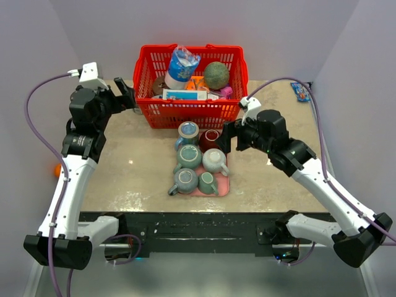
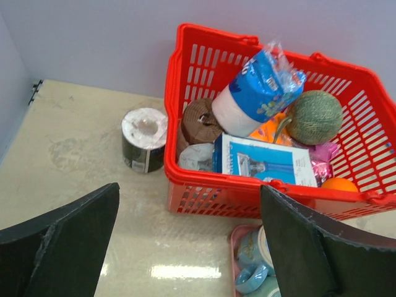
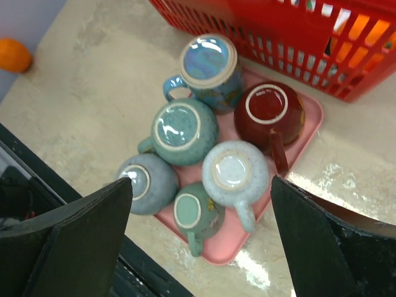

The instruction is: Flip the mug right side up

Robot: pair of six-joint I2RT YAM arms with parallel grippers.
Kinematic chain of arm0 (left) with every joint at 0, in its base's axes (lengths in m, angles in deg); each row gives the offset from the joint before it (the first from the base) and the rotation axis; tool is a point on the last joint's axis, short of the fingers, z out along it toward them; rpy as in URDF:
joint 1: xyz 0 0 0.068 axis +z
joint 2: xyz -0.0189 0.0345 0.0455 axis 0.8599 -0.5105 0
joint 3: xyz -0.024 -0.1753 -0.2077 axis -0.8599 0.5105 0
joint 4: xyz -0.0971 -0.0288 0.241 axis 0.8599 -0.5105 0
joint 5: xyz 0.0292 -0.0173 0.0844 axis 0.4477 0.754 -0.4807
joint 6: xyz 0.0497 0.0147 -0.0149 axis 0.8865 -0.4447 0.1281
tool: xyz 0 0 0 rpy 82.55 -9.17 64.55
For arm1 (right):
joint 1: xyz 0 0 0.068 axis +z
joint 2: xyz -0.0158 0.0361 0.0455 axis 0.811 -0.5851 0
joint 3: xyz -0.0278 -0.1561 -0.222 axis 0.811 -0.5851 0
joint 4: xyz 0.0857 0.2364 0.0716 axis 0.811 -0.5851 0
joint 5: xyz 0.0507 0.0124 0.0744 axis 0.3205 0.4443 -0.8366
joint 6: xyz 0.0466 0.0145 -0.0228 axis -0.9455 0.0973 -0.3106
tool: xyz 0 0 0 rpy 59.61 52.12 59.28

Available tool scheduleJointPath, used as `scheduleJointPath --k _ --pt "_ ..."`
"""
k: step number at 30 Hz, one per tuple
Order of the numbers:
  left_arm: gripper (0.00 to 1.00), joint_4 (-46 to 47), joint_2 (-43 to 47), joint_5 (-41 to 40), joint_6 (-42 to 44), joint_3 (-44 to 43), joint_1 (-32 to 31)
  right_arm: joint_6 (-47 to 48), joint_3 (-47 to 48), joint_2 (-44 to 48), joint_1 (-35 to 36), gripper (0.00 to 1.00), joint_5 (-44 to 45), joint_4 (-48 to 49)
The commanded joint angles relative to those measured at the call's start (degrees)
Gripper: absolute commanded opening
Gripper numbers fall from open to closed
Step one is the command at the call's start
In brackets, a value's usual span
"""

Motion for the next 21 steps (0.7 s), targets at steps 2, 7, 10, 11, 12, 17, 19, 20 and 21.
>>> scheduleJointPath --k 2,7,10,11,12,17,19,20,21 --pt "0.99 6.95 2.25 3.51 -1.38 1.13 0.33 2.39 -5.57 1.85 0.81 0.96 -0.24 1.91" --pt "0.99 6.95 4.01 4.30 0.11 4.03 0.33 0.98 -13.92 2.56 1.34 0.96 -1.03 8.59" --pt "0.99 6.60 4.89 5.43 2.13 4.91 0.33 1.25 -16.38 0.28 1.60 0.94 -0.77 9.91" --pt "0.99 6.43 4.98 5.79 3.61 5.09 0.33 1.68 -16.65 -1.29 1.60 0.93 -0.68 10.09" --pt "0.99 6.17 5.24 6.23 3.98 5.44 0.33 1.86 -17.26 -2.18 1.69 0.89 -0.24 10.44" --pt "0.99 3.62 4.89 6.76 3.63 5.88 0.33 2.74 -17.88 -7.89 1.95 0.75 0.90 11.49" --pt "0.99 2.39 4.72 6.76 3.19 5.97 0.33 3.35 -17.53 -11.40 2.04 0.64 1.43 11.85" --pt "0.99 2.21 4.80 6.58 2.93 6.05 0.33 4.31 -17.18 -12.63 2.04 0.58 1.52 11.41" --pt "0.99 2.29 5.07 6.58 2.93 6.49 0.33 4.84 -15.87 -15.60 2.13 0.55 1.61 9.75"
